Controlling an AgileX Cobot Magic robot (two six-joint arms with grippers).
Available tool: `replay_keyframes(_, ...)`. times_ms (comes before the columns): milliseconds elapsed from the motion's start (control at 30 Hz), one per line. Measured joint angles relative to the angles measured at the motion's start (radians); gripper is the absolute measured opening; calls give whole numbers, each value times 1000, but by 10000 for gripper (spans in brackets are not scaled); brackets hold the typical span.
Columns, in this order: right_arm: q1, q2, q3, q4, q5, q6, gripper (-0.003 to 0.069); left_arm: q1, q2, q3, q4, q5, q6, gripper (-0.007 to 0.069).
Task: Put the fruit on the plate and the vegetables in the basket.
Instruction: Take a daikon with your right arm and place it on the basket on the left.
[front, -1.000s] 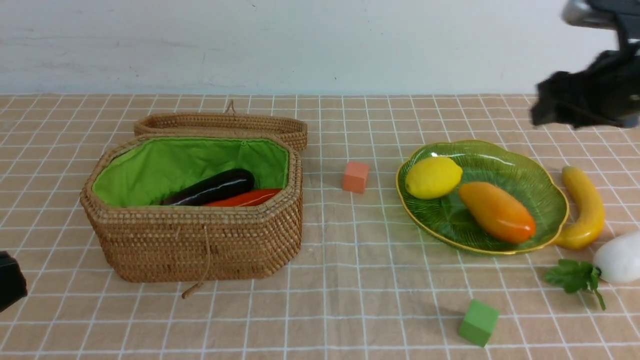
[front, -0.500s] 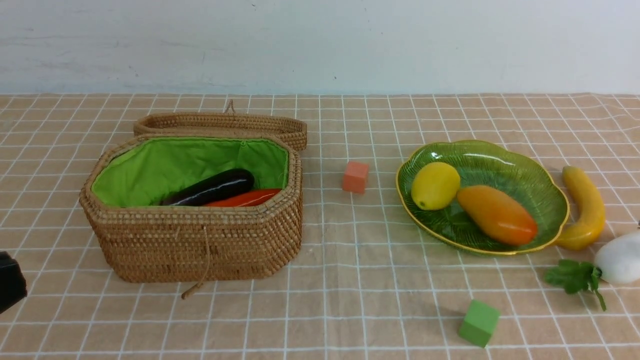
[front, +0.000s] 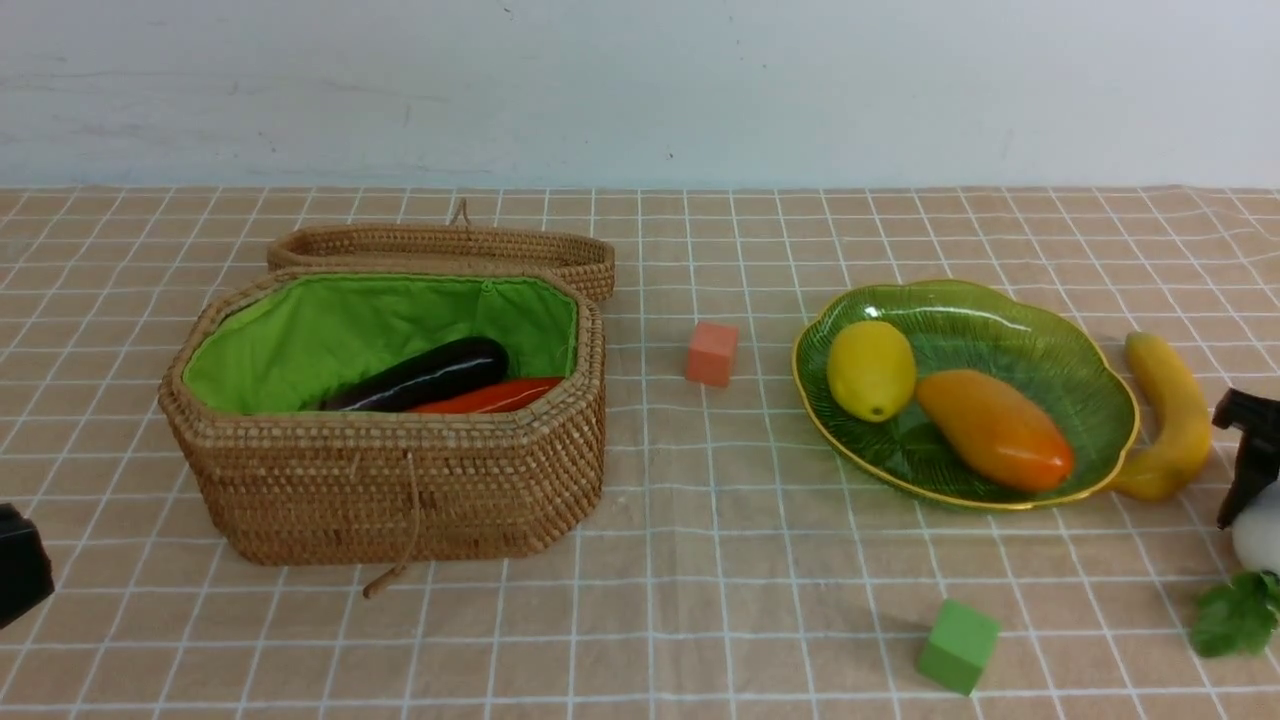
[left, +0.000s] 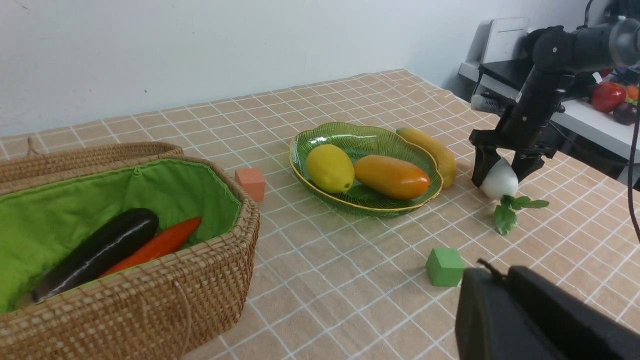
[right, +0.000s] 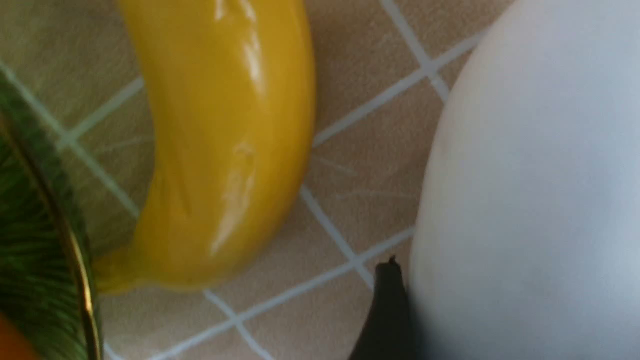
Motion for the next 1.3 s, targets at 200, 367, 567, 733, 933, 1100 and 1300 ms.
replay_keyframes(200, 34, -136, -61, 6, 116, -26, 510, 0, 0, 0, 1, -1, 0, 43)
replay_keyframes(367, 252, -293, -163, 155, 79, -183, 510, 0, 0, 0, 31, -1, -4, 46)
replay_keyframes(567, 774, -217, -349, 512, -309, -750, 510, 0, 0, 0, 211, 36, -183, 47)
replay_keyframes(733, 959, -36, -442, 623, -565, -1045, 510, 0, 0, 0, 297, 73, -284, 50)
replay_keyframes(933, 1034, 170, -488, 651, -745, -1208, 510, 0, 0, 0, 311, 85, -310, 53)
replay_keyframes(1100, 1031, 181, -488, 651, -721, -1163, 627, 0, 0, 0, 317, 83, -310, 57)
replay_keyframes(1300, 964, 31, -489, 539, -397, -952, 660, 0, 0, 0, 317, 68, -310, 61)
